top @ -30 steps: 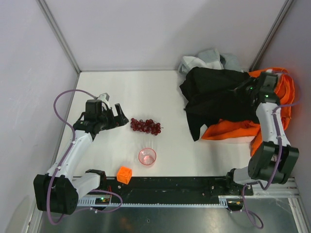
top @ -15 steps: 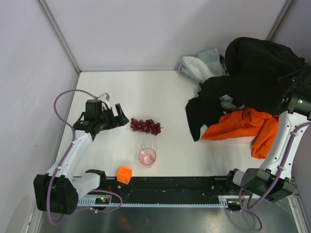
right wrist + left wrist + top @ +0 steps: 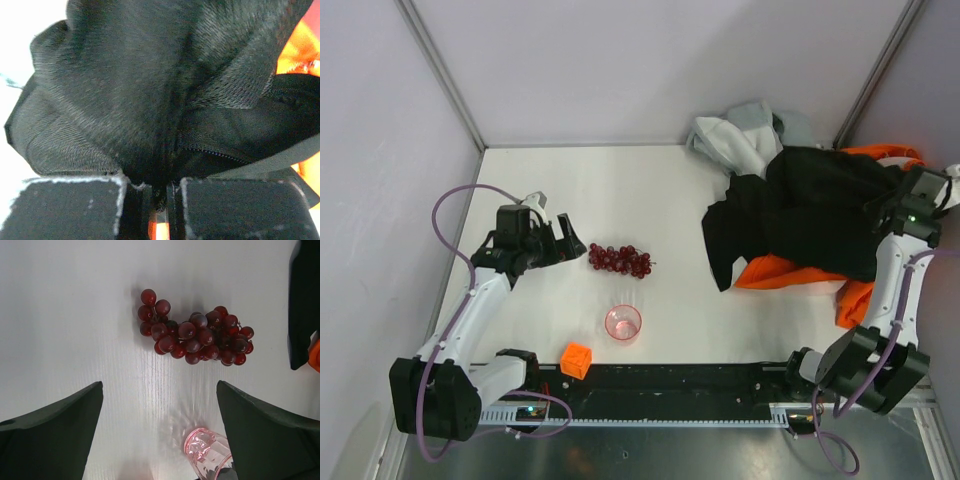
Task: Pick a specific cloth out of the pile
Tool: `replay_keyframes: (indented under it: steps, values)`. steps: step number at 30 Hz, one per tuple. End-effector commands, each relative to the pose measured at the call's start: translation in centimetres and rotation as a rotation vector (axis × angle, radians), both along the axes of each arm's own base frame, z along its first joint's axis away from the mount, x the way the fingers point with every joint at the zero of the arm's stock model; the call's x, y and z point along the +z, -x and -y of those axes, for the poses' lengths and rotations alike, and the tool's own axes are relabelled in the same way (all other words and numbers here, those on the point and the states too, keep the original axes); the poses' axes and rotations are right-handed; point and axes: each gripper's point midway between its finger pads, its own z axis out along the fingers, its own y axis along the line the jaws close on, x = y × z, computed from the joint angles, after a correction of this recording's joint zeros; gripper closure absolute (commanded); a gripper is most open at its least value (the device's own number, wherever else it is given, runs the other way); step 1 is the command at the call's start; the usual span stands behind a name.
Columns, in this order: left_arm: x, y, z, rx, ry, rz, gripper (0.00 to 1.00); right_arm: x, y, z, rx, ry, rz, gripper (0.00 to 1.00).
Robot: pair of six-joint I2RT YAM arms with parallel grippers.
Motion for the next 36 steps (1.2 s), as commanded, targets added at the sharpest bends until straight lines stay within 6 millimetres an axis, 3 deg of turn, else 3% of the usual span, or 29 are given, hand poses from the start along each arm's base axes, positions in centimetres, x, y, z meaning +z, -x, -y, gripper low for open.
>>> replay_keyframes:
  steps: [1, 12, 14, 17, 21, 25, 27, 29, 34, 36]
  values:
    - [1.9, -0.9, 0.4, -0.023, 0.024, 0.056, 0.0, -6.5, -0.7, -0.8, 0.056, -0.011, -0.151, 1.0]
    - [2.2, -0.8, 0.5, -0.024, 0.029, 0.068, 0.0, -23.8, -0.1, -3.3, 0.163, -0.121, -0.611, 1.0]
    - [2.5, -0.8, 0.4, -0.018, 0.026, 0.08, 0.0, -26.3, 0.2, -3.8, 0.187, -0.159, -0.67, 1.0]
    - [3.3, -0.7, 0.1, -0.005, 0.019, 0.117, 0.01, -28.3, 0.4, -4.5, 0.229, -0.177, -0.719, 1.0]
    - [4.6, -0.3, 0.2, -0.002, 0.036, 0.167, 0.0, -27.8, 0.1, -4.6, 0.255, -0.164, -0.704, 1.0]
    - [6.5, 0.3, 1.0, -0.02, 0.09, 0.209, 0.0, -24.9, -0.5, -4.9, 0.281, -0.148, -0.629, 1.0]
    - [7.5, 0.5, 1.4, -0.03, 0.121, 0.226, 0.01, -22.4, -1.0, -5.3, 0.305, -0.128, -0.562, 0.96]
    - [8.5, 0.7, 1.9, -0.042, 0.155, 0.238, 0.0, -20.2, -1.2, -5.9, 0.329, -0.105, -0.509, 0.8]
    - [10.3, 1.4, 3.2, -0.078, 0.237, 0.243, 0.0, -15.1, -0.3, -7.1, 0.343, -0.026, -0.419, 0.29]
    - [10.6, 1.7, 3.5, -0.089, 0.259, 0.241, 0.0, -13.0, 0.5, -7.4, 0.329, 0.001, -0.381, 0.15]
